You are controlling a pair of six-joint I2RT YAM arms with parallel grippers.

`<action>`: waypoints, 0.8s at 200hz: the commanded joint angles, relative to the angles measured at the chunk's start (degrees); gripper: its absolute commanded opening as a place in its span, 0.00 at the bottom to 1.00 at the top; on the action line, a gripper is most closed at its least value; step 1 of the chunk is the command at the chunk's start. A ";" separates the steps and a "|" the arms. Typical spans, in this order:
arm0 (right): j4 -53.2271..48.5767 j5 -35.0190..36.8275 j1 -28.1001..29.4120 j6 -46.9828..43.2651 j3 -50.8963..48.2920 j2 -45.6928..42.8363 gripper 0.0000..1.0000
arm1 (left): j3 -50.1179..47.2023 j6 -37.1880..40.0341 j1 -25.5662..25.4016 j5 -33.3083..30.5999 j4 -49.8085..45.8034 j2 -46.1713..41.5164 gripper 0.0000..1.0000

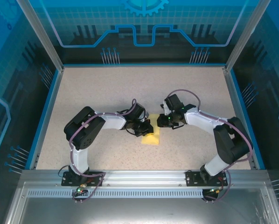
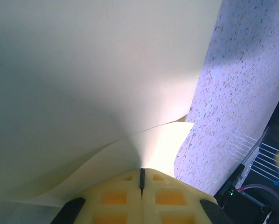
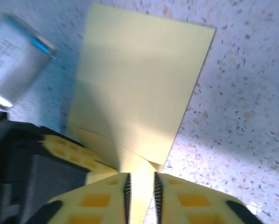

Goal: Fold a paper plane with a square sheet of paper (pick it up from the middle)
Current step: Fold the triangle a second time at the center of the table.

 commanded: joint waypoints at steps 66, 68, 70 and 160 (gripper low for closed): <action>2.20 -4.25 3.31 0.82 1.05 8.02 0.04 | -1.33 -0.09 -1.16 -4.72 -7.06 2.24 0.01; 2.24 -4.16 3.32 0.78 1.00 8.13 0.04 | -1.35 -0.09 -1.15 -4.72 -7.04 2.24 0.01; 2.21 -3.93 3.32 0.74 1.01 8.22 0.04 | -1.36 -0.07 -1.17 -4.78 -7.06 2.24 0.00; -4.92 7.30 2.53 -2.43 -0.98 15.37 0.02 | -4.04 3.13 -1.18 -5.55 1.01 -1.01 0.03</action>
